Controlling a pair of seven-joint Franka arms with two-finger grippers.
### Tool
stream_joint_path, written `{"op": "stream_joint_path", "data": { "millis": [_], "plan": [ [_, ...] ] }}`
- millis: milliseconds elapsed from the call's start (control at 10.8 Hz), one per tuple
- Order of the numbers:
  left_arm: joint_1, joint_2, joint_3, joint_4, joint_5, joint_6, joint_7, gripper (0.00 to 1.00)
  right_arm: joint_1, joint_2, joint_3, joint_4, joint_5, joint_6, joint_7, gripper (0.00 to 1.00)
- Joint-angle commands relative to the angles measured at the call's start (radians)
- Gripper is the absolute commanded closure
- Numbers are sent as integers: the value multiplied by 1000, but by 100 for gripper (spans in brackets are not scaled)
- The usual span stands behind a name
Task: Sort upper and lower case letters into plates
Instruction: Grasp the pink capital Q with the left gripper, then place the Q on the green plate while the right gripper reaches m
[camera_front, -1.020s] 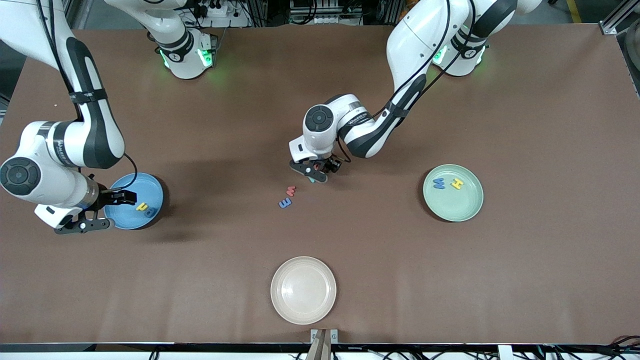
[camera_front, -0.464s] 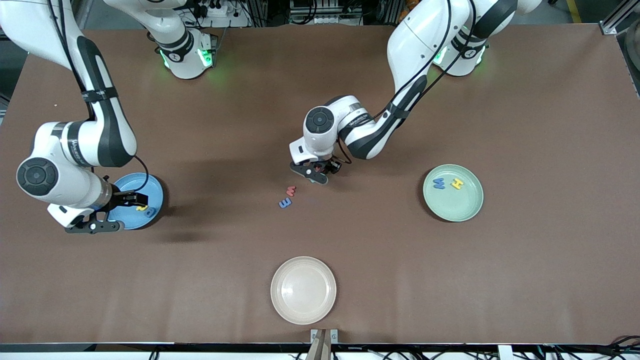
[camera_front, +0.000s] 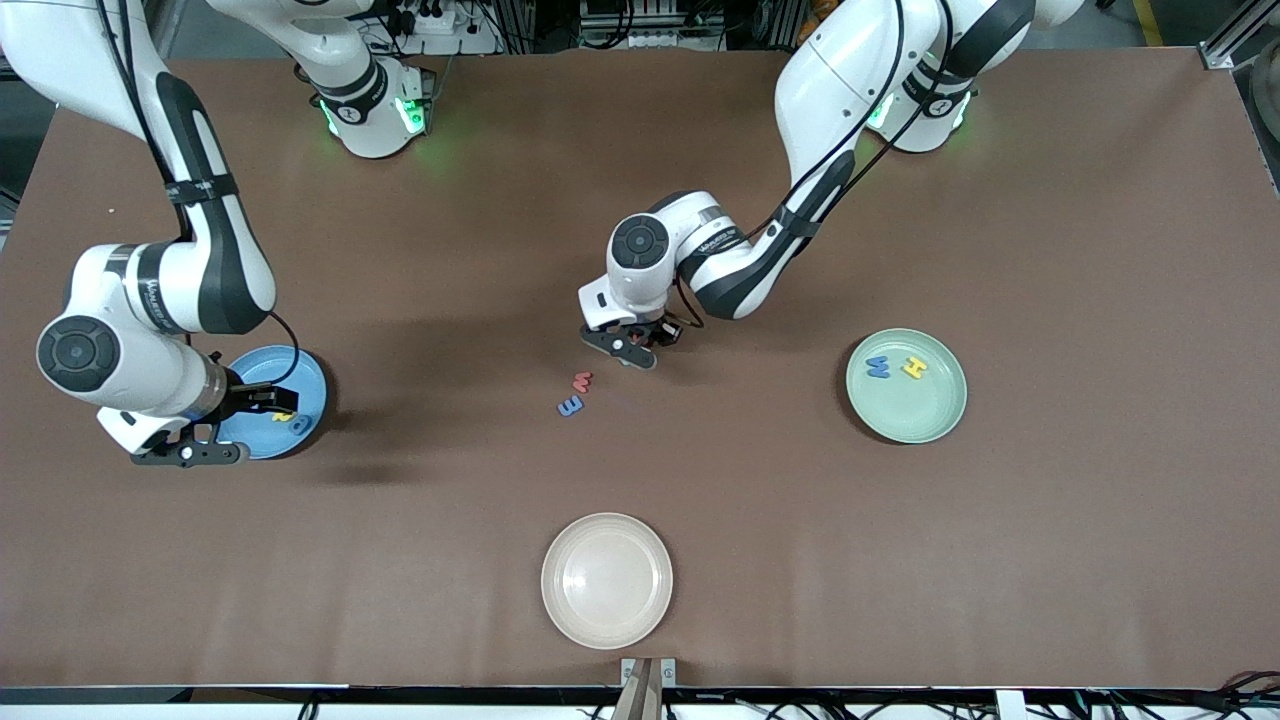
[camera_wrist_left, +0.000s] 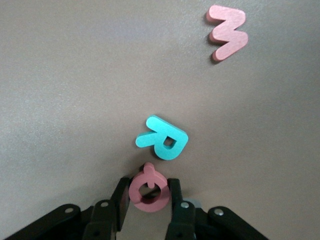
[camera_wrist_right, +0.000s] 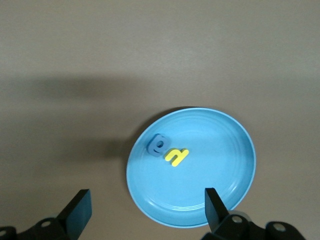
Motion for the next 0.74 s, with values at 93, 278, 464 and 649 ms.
{"op": "stream_joint_path", "data": {
  "millis": [93,278,464,649],
  "plan": [
    [11,3,26,20,-17,-118,43,85,42,-13,31,16,56,-59,75,0],
    [48,-54,72,20,-107,-214,276,86,83,-15,56,42,164,-65,122,0],
    [49,-112,149,17,-162,-345,479,90,176,-9,55,66,164,-59,220,0],
    [65,-148,221,13,-166,-448,674,90,274,2,53,68,161,-38,315,0]
  ]
}}
